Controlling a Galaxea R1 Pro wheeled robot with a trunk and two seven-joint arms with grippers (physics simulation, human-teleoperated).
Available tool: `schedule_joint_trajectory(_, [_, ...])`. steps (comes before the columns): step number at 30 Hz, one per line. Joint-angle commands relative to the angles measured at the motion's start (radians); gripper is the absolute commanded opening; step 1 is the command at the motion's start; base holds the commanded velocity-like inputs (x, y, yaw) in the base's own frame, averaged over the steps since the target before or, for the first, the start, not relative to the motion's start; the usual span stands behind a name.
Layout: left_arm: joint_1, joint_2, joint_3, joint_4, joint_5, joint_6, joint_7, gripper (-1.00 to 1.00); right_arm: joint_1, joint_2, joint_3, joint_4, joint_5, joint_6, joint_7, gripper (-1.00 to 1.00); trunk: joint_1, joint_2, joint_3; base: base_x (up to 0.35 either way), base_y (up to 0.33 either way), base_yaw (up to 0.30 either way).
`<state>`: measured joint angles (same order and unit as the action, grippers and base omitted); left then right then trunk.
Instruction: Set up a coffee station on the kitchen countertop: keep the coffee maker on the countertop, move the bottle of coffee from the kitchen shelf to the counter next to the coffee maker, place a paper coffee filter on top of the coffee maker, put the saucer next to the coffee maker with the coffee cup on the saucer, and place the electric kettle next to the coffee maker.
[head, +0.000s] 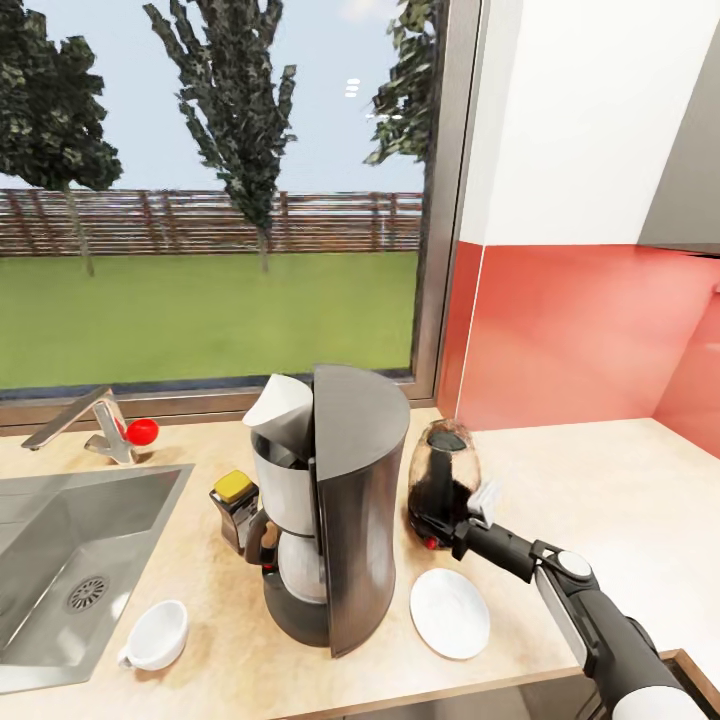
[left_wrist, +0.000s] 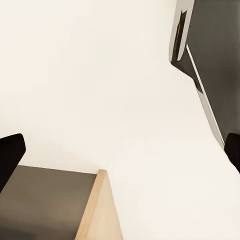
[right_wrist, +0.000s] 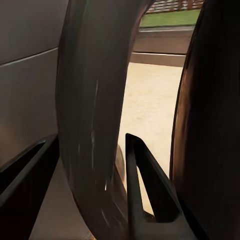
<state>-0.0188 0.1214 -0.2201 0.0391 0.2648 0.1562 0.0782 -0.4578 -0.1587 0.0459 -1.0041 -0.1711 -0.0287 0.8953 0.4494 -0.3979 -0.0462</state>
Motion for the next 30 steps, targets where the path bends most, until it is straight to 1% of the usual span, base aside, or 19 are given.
schedule_joint_trajectory(1, [-0.001, 0.0, -0.008, 0.001, 0.01, 0.002, 0.002, 1.0, -0.001, -0.001, 0.003, 0.001, 0.0, -0.004, 0.001, -1.0, 0.001, -0.002, -0.002, 0.0, 0.0, 0.0])
schedule_joint_trajectory(16, [-0.001, 0.0, -0.008, 0.001, 0.01, 0.002, 0.002, 1.0, -0.001, 0.001, 0.003, 0.001, 0.002, -0.003, -0.001, -1.0, 0.001, -0.002, -0.002, 0.0, 0.0, 0.0])
schedule_joint_trajectory(17, [-0.001, 0.0, -0.008, 0.001, 0.01, 0.002, 0.002, 1.0, -0.001, 0.001, 0.002, 0.001, 0.002, -0.003, -0.002, 1.0, 0.001, -0.002, -0.002, 0.0, 0.0, 0.0])
schedule_joint_trajectory(30, [-0.001, 0.0, -0.007, 0.001, 0.01, 0.002, 0.002, 1.0, -0.001, 0.001, 0.002, 0.001, 0.002, -0.002, -0.002, 1.0, 0.001, -0.002, -0.002, 0.0, 0.0, 0.0])
